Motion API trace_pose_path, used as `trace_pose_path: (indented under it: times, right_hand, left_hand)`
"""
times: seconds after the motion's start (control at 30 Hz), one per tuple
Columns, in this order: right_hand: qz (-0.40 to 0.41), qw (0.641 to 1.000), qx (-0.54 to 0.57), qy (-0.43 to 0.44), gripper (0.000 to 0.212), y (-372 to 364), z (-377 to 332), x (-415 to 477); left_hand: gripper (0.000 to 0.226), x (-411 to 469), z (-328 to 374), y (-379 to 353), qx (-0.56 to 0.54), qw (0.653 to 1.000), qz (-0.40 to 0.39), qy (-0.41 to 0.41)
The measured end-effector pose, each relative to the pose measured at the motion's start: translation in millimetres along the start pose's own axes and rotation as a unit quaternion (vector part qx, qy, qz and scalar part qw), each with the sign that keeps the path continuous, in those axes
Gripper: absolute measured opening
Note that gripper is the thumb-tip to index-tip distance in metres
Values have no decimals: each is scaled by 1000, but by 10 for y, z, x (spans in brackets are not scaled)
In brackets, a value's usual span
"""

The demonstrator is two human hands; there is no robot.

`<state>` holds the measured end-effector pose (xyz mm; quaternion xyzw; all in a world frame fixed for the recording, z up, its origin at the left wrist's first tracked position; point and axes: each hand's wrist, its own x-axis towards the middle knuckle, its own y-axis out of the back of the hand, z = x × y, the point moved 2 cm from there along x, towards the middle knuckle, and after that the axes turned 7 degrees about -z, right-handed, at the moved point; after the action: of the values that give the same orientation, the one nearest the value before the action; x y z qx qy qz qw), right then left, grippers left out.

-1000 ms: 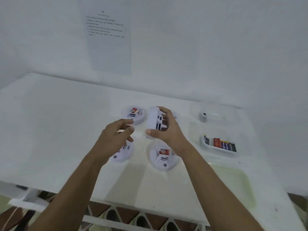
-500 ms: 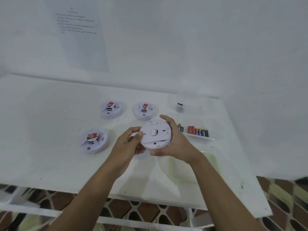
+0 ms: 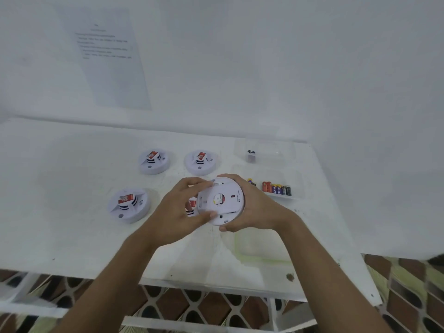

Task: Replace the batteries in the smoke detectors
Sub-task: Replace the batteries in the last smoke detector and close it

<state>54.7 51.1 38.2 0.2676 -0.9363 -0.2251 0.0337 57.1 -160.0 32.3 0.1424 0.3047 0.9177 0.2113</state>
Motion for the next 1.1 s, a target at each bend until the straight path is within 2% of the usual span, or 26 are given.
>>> trace_pose_path:
  times: [0.07, 0.2, 0.63, 0.97, 1.1]
  right_hand:
    - [-12, 1000, -15, -2, 94, 20, -26, -21]
    - [-26, 1000, -10, -9, 92, 17, -43, -34]
    - [-47, 999, 10, -15, 91, -165, 14, 7]
    - [-34, 999, -14, -7, 90, -294, -41, 51]
    - [-40, 999, 12, -7, 88, -306, -46, 41]
  left_hand:
    - [71, -8, 13, 34, 44, 998, -26, -27]
    - [73, -12, 4, 78, 98, 994, -16, -38]
    - [63, -50, -41, 121, 103, 994, -18, -15]
    - [65, -118, -64, 156, 120, 993, -4, -14]
    - [64, -184, -52, 176, 100, 995, 1, -26]
